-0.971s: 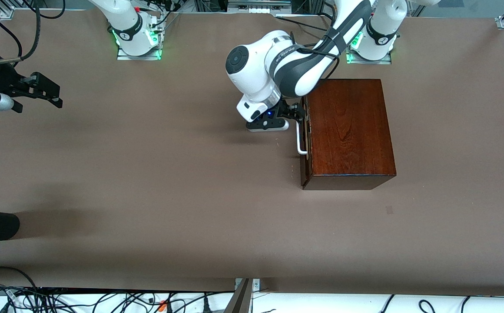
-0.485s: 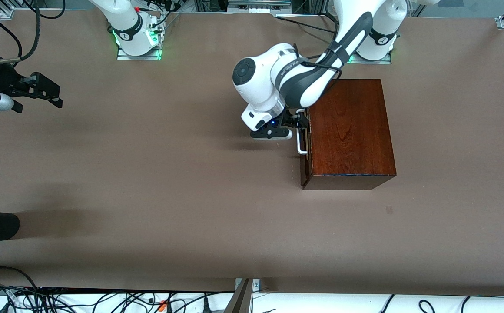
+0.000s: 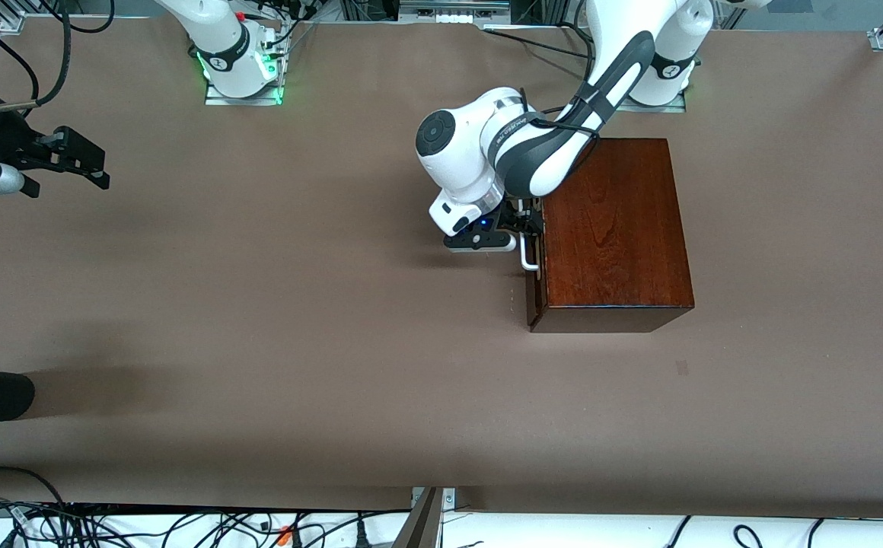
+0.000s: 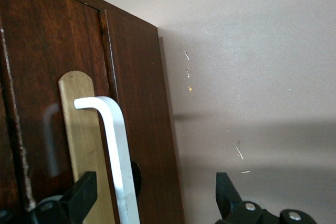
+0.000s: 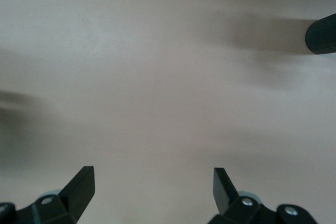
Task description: Open drawer, take yellow block, close drawer
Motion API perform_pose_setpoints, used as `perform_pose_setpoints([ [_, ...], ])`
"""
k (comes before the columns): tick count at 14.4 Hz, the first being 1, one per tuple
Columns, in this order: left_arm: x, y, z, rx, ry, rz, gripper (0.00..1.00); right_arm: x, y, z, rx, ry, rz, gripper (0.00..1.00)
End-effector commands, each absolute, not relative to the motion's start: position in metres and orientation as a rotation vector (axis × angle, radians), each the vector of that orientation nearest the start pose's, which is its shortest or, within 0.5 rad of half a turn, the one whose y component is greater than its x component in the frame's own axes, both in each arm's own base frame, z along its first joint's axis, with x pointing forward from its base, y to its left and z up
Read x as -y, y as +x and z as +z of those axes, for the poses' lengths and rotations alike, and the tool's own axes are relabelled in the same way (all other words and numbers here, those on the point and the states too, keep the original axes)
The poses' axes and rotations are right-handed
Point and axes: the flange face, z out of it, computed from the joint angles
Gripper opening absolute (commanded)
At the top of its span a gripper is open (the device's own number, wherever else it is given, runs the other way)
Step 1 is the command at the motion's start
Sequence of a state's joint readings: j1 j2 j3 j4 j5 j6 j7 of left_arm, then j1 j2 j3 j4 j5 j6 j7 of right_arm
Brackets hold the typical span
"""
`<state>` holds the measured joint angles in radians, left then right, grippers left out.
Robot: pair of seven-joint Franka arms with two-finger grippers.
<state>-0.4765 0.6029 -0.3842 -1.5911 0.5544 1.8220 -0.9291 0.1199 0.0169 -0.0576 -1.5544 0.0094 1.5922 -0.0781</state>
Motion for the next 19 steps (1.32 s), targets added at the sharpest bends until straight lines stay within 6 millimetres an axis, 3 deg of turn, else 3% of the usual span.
perform_pose_setpoints([
  [1,0.447,0.484,0.272,-0.191,-2.698,-0.063,1.0,-0.035,0.562,0.631,0.207,-3.138,-0.031,1.0],
  [5,0.449,0.485,0.26,-0.204,-2.71,-0.058,1.0,-0.035,0.562,0.631,0.207,-3.138,-0.031,1.0],
  [9,0.449,0.488,0.262,-0.186,-2.718,-0.074,1.0,-0.028,0.562,0.629,0.19,-3.139,-0.024,1.0],
  [19,0.471,0.482,0.262,-0.139,-2.818,-0.123,1.0,-0.027,0.563,0.626,0.183,-3.14,-0.015,1.0],
])
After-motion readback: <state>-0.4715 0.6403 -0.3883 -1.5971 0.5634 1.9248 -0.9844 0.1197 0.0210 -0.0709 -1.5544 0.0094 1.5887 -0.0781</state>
